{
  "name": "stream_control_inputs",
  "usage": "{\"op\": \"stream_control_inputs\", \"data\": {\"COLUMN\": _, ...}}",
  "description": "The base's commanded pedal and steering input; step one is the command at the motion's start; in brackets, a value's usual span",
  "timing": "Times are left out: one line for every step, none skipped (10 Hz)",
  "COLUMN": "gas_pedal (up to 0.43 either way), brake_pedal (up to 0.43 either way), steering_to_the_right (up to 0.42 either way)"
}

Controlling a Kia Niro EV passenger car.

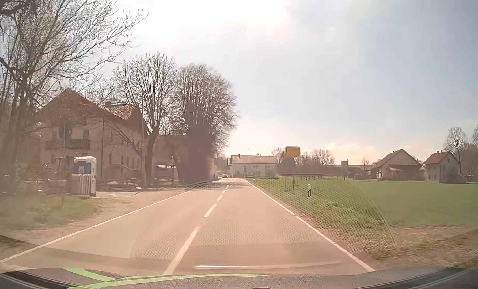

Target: Follow the waypoints while adhering to traffic rules and regulations

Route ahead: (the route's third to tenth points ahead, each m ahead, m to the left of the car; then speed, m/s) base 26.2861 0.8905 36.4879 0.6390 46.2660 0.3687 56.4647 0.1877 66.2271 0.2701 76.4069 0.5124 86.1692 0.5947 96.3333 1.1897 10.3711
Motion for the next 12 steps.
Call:
{"op": "stream_control_inputs", "data": {"gas_pedal": 0.220, "brake_pedal": 0.000, "steering_to_the_right": 0.003}}
{"op": "stream_control_inputs", "data": {"gas_pedal": 0.220, "brake_pedal": 0.000, "steering_to_the_right": 0.003}}
{"op": "stream_control_inputs", "data": {"gas_pedal": 0.220, "brake_pedal": 0.000, "steering_to_the_right": 0.003}}
{"op": "stream_control_inputs", "data": {"gas_pedal": 0.220, "brake_pedal": 0.000, "steering_to_the_right": 0.004}}
{"op": "stream_control_inputs", "data": {"gas_pedal": 0.220, "brake_pedal": 0.000, "steering_to_the_right": 0.006}}
{"op": "stream_control_inputs", "data": {"gas_pedal": 0.220, "brake_pedal": 0.000, "steering_to_the_right": 0.008}}
{"op": "stream_control_inputs", "data": {"gas_pedal": 0.220, "brake_pedal": 0.000, "steering_to_the_right": 0.009}}
{"op": "stream_control_inputs", "data": {"gas_pedal": 0.228, "brake_pedal": 0.000, "steering_to_the_right": 0.011}}
{"op": "stream_control_inputs", "data": {"gas_pedal": 0.228, "brake_pedal": 0.000, "steering_to_the_right": 0.011}}
{"op": "stream_control_inputs", "data": {"gas_pedal": 0.228, "brake_pedal": 0.000, "steering_to_the_right": 0.011}}
{"op": "stream_control_inputs", "data": {"gas_pedal": 0.228, "brake_pedal": 0.000, "steering_to_the_right": 0.011}}
{"op": "stream_control_inputs", "data": {"gas_pedal": 0.248, "brake_pedal": 0.000, "steering_to_the_right": 0.011}}
